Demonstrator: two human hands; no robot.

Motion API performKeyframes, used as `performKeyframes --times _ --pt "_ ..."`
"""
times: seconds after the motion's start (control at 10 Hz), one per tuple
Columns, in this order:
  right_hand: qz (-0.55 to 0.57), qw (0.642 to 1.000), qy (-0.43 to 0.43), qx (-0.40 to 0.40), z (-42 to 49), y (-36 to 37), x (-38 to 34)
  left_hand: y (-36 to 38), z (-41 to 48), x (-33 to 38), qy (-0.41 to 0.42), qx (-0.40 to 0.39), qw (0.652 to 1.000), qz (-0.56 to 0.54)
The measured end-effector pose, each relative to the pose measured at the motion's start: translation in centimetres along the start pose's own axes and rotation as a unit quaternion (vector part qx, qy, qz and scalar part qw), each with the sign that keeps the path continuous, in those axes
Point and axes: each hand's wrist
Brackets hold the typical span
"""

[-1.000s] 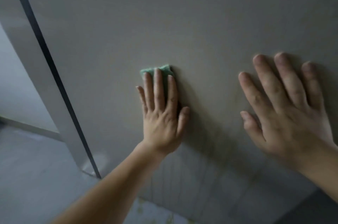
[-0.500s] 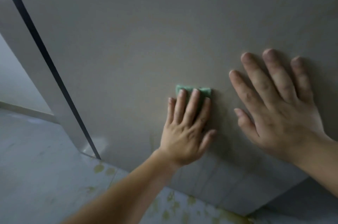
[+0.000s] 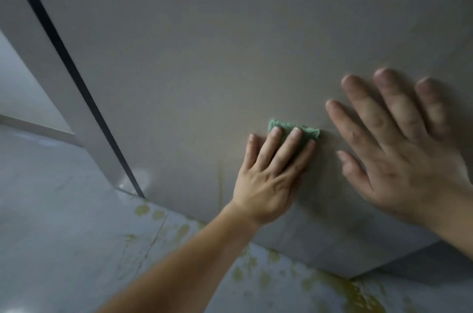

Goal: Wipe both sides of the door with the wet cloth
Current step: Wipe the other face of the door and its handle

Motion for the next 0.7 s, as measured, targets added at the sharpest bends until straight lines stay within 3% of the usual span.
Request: performKeyframes --times 0.1,0.2,0.3,0.4,0.5,0.6,0.7 --pt "0.000 1.000 -0.008 -0.004 0.1 -0.1 0.2 1.1 -2.9 -4.1 -0.124 0.011 0.992 -0.017" --pt "-0.009 1.000 -0.008 -0.010 0.0 0.0 0.1 2.0 -4.6 -5.3 -0.296 0.031 0.948 -0.115" --pt "0.014 1.000 0.009 -0.023 -0.1 0.4 -0.4 2.5 -1.7 1.0 -0.406 0.075 0.869 -0.273" --pt "0.035 0.998 -0.006 -0.044 -0.1 1.0 -1.4 1.2 0.4 9.5 -0.482 0.063 0.777 -0.400" --pt "0.030 0.997 -0.036 -0.057 -0.1 1.4 -2.1 0.9 0.7 10.2 -0.558 0.038 0.706 -0.434" --pt "0.029 0.997 -0.037 -0.057 0.1 1.3 -2.1 2.5 0.5 1.6 -0.712 0.114 0.553 -0.417" --pt "0.031 0.997 -0.028 -0.063 0.1 1.5 -2.2 2.9 0.1 -3.9 -0.780 0.174 0.435 -0.415"
Point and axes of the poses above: each hand's wrist, its own z-axis towards the middle knuckle, its own y-axis out of the palm, x = y × z, and after that the axes turned 6 degrees about -x, right-handed
